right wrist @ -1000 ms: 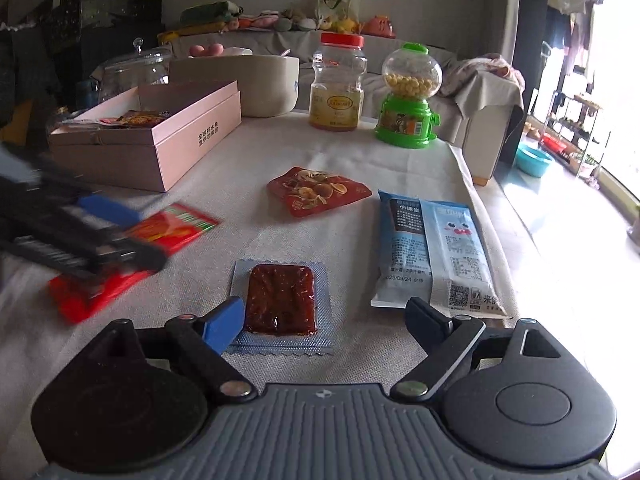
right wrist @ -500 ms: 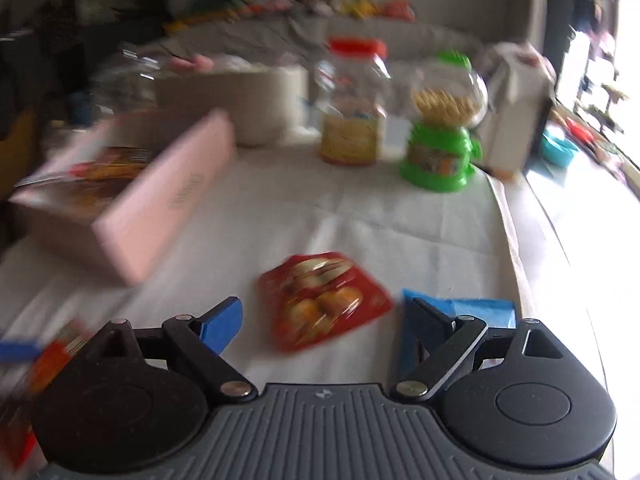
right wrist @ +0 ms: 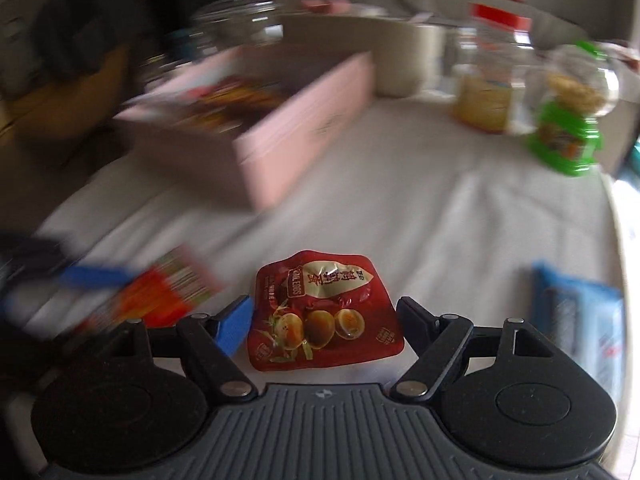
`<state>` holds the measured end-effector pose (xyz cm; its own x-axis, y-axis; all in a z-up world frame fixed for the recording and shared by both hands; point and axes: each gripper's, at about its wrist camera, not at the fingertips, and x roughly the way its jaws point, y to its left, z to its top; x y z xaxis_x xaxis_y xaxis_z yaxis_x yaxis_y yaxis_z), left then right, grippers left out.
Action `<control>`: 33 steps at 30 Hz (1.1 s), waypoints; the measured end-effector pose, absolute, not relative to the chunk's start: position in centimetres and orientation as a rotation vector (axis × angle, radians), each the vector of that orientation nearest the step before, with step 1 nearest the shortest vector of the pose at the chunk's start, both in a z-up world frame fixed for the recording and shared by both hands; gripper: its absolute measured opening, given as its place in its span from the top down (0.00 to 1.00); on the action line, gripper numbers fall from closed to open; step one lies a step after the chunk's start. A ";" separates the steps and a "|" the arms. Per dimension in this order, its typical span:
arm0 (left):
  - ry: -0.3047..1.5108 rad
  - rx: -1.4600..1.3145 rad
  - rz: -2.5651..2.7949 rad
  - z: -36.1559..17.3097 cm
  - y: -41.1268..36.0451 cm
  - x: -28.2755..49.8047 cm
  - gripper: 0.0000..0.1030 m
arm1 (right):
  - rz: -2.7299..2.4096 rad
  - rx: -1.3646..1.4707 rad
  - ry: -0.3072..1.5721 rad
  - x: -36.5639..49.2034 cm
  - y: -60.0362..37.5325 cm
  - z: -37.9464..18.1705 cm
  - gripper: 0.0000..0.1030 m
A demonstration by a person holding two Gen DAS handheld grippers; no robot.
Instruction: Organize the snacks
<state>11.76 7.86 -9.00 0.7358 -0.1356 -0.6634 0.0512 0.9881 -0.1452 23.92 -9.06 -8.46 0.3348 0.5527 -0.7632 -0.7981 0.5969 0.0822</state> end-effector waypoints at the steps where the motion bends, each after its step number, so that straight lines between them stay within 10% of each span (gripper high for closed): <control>1: 0.737 -0.126 -0.104 -9.0 7.9 11.8 0.40 | 0.933 -0.336 0.853 22.8 -9.4 -8.5 0.22; 33: 0.791 -0.042 -0.091 -8.7 6.9 8.9 0.39 | 0.634 -0.252 0.774 18.8 -9.8 -10.1 0.11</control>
<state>8.94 6.88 -8.67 0.6996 -0.0978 -0.7078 0.0663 0.9952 -0.0720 18.82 -9.84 -10.14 0.5421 0.4382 -0.7171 -0.6167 0.7870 0.0147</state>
